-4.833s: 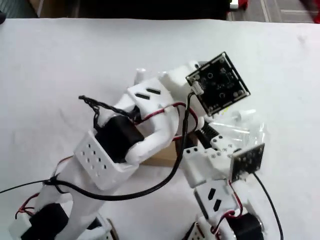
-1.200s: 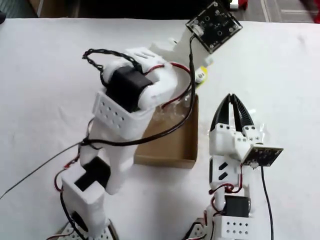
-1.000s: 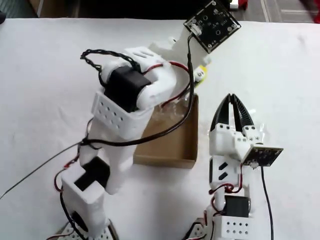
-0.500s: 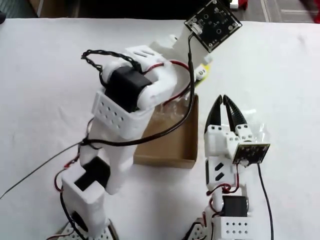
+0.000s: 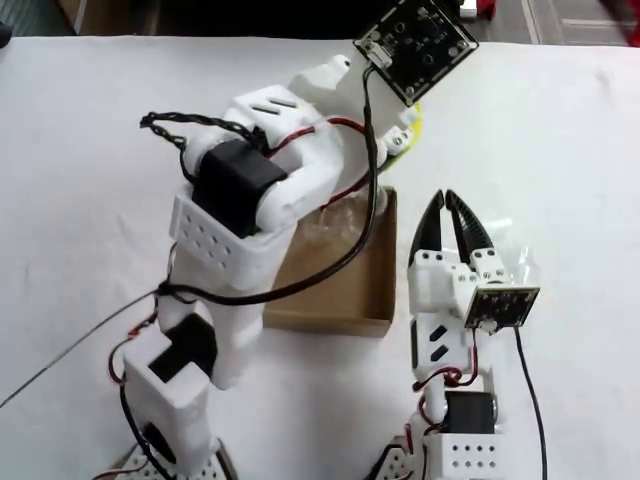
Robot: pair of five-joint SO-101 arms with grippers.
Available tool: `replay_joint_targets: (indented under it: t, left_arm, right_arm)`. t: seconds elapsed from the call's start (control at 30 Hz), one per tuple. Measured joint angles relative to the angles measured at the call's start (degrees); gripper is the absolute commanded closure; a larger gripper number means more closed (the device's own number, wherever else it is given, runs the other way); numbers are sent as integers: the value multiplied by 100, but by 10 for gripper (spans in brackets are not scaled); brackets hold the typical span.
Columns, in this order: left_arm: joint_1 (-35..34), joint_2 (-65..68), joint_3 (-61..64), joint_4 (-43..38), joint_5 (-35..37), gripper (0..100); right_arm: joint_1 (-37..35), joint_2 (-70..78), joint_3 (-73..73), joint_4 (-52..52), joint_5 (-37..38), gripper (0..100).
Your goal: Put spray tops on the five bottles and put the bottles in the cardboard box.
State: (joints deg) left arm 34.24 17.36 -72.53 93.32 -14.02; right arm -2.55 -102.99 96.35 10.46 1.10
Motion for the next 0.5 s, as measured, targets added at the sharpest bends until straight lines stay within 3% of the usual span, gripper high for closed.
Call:
replay_joint_targets:
  t: [0.5]
  left_arm:
    - [35,0,0,193,-35,976]
  right_arm:
    - [-26,0,0,0,0,976]
